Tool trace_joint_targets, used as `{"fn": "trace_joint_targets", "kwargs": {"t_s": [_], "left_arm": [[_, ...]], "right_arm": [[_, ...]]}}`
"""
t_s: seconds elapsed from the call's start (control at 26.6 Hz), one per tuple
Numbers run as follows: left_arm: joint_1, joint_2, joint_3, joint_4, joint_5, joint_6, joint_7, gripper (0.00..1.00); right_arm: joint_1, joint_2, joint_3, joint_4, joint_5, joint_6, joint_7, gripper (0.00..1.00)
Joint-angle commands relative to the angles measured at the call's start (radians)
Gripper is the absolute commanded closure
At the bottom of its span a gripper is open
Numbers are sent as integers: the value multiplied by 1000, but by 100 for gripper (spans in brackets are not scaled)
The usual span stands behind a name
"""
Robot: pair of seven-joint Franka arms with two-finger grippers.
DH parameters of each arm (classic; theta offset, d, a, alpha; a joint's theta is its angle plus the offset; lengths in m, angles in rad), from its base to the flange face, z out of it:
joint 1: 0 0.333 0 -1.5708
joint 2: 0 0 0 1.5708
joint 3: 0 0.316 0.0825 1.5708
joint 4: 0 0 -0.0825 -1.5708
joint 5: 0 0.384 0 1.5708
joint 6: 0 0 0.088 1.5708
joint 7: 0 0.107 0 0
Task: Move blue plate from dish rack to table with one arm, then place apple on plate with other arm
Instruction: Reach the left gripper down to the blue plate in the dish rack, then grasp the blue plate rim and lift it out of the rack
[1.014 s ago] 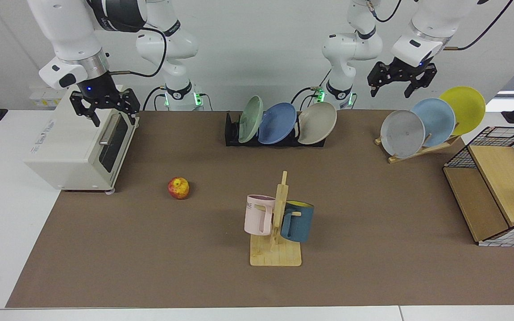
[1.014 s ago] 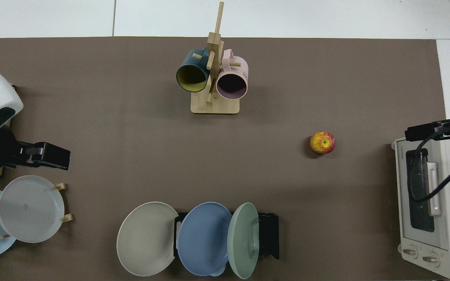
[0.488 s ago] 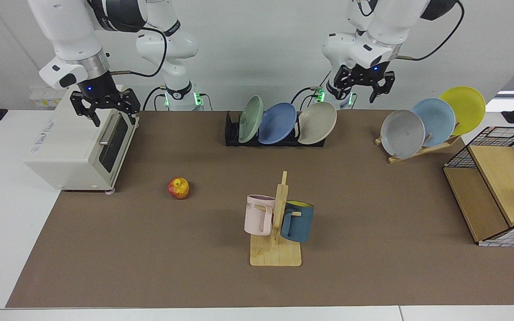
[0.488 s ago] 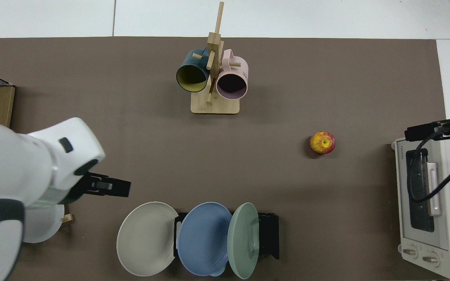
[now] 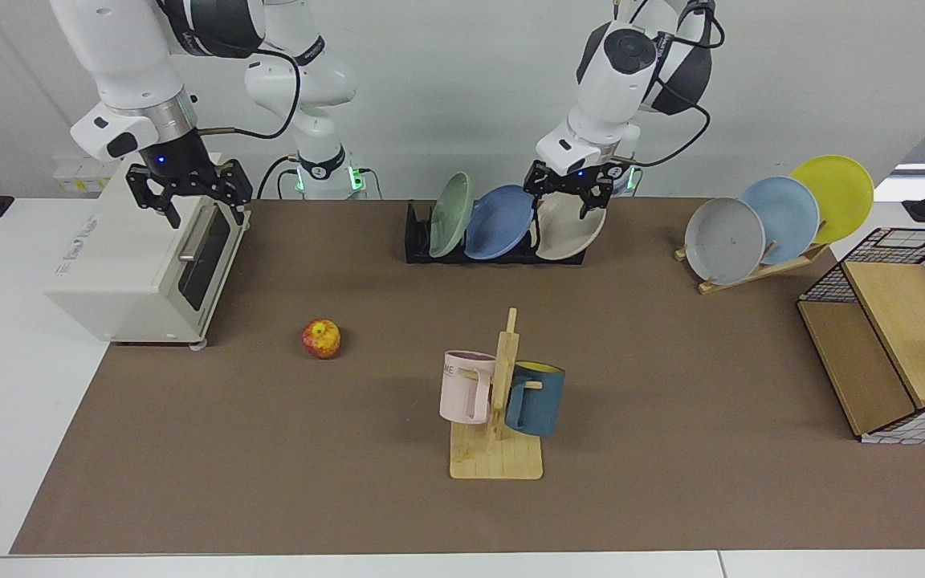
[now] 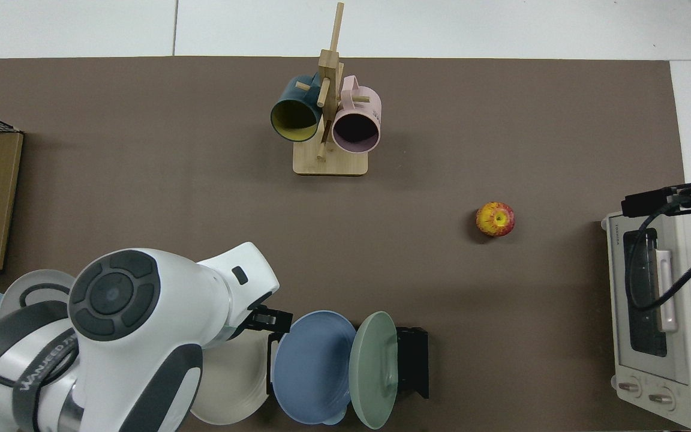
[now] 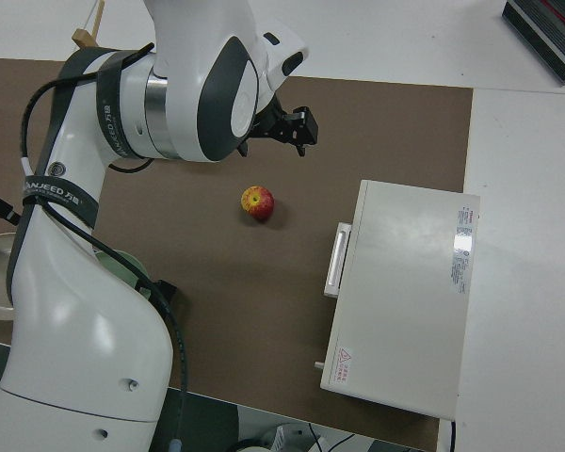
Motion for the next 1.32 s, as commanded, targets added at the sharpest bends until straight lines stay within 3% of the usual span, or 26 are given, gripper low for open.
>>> {"fn": "trace_joint_targets", "kwargs": {"t_s": [0.0,0.26,0.6,0.79,0.83,0.94,1.01,1.09,1.28], "left_arm": [[-29,-51,-9,-118,-52,75,6,0],[-118,-23,-21,-222,-125,178,-9,2],[-121,-23,-24,-259,-130,175,-41,12],[-121,-24,-33,-265,-130,153,-61,29],[-123,-24,-35,-265,-130,144,-84,35],[-121,-26,-56,-265,-130,103,-161,69],[-121,-28,-56,-264,-130,89,-161,77],[-118,-26,-58,-259,-127,84,-158,90],[-111,-24,-56,-242,-116,70,-167,100]], "right_arm": [[-6,-9,7,-14,-3,18,23,0],[-6,-9,7,-14,-5,18,24,0],[-6,-9,7,-14,-3,18,24,0],[-6,-9,7,-14,-3,18,23,0],[-6,-9,7,-14,-5,18,23,0],[-6,-9,7,-14,-5,18,23,0],[-6,-9,7,-14,-3,18,23,0],[-6,-9,7,-14,-5,18,23,0],[0,-9,7,-14,-5,16,18,0]]}}
